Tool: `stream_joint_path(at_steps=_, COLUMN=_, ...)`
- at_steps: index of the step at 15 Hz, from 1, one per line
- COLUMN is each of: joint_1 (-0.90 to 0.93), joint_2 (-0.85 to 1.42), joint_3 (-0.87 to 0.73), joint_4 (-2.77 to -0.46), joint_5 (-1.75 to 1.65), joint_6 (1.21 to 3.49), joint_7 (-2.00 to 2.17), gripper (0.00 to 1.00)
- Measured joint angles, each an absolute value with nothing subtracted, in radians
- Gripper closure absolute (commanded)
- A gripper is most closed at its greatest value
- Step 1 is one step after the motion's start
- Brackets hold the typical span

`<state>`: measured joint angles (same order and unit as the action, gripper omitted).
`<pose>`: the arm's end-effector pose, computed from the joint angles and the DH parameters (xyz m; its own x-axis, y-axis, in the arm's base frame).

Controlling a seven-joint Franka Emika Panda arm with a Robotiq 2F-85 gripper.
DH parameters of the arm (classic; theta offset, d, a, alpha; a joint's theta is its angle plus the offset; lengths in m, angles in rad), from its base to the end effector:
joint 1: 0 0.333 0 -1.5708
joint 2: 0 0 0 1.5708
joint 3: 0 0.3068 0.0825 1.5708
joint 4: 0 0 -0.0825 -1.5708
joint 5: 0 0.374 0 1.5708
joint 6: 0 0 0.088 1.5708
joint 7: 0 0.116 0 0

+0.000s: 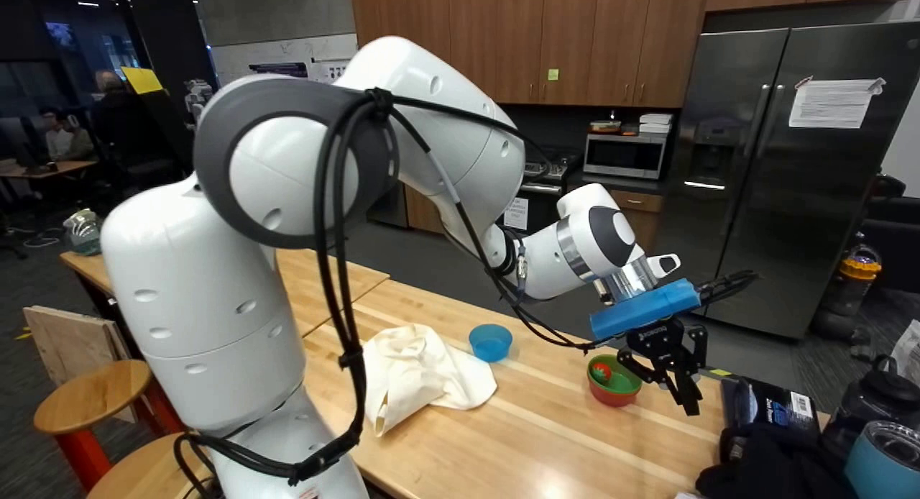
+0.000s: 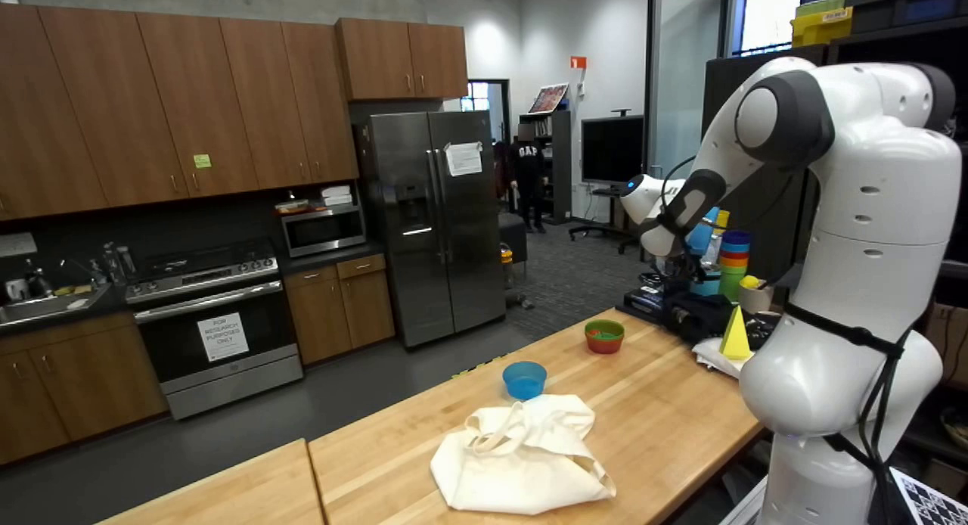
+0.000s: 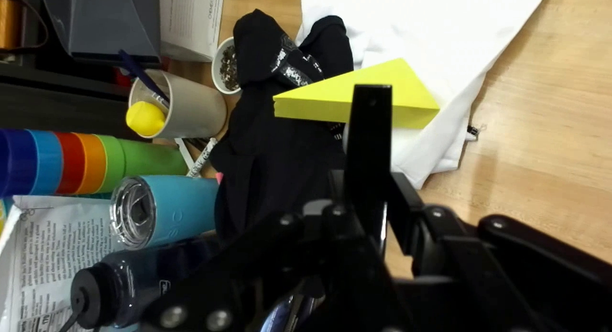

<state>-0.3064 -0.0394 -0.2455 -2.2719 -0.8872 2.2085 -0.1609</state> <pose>0.4181 -0.2949 0.3710 0.9551 0.0692 -0.2881 0.2282 -0.7921 0.5662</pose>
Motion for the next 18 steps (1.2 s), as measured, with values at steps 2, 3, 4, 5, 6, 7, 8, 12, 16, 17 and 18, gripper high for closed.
stream_joint_path(at_steps=2, joint_1=-0.285, joint_2=0.013, joint_3=-0.236, joint_4=-2.241, joint_5=-0.918, joint_6=2.183, joint_7=-0.153, gripper=0.94)
stream_joint_path(at_steps=3, joint_1=-0.275, joint_2=0.04, joint_3=-0.232, joint_4=-2.226, joint_5=-0.935, joint_6=2.173, joint_7=-0.149, gripper=0.94)
stream_joint_path(at_steps=4, joint_1=-0.266, joint_2=0.065, joint_3=-0.228, joint_4=-2.212, joint_5=-0.948, joint_6=2.164, joint_7=-0.147, gripper=0.94)
stream_joint_path(at_steps=5, joint_1=-0.257, joint_2=0.089, joint_3=-0.224, joint_4=-2.199, joint_5=-0.962, joint_6=2.156, joint_7=-0.145, gripper=0.94)
stream_joint_path(at_steps=6, joint_1=-0.25, joint_2=0.112, joint_3=-0.221, joint_4=-2.186, joint_5=-0.975, joint_6=2.149, joint_7=-0.144, gripper=0.94)
stream_joint_path(at_steps=7, joint_1=-0.244, joint_2=0.132, joint_3=-0.218, joint_4=-2.175, joint_5=-0.986, joint_6=2.144, joint_7=-0.144, gripper=0.94)
stream_joint_path(at_steps=8, joint_1=-0.239, joint_2=0.151, joint_3=-0.214, joint_4=-2.164, joint_5=-0.998, joint_6=2.141, joint_7=-0.143, gripper=0.94)
stream_joint_path(at_steps=12, joint_1=-0.214, joint_2=0.218, joint_3=-0.197, joint_4=-2.129, joint_5=-1.027, joint_6=2.136, joint_7=-0.138, gripper=0.94)
stream_joint_path(at_steps=16, joint_1=-0.189, joint_2=0.273, joint_3=-0.174, joint_4=-2.1, joint_5=-1.035, joint_6=2.132, joint_7=-0.137, gripper=0.94)
stream_joint_path(at_steps=17, joint_1=-0.184, joint_2=0.285, joint_3=-0.171, joint_4=-2.092, joint_5=-1.037, joint_6=2.129, joint_7=-0.137, gripper=0.94)
stream_joint_path(at_steps=18, joint_1=-0.179, joint_2=0.294, joint_3=-0.169, joint_4=-2.085, joint_5=-1.039, joint_6=2.123, joint_7=-0.137, gripper=0.94)
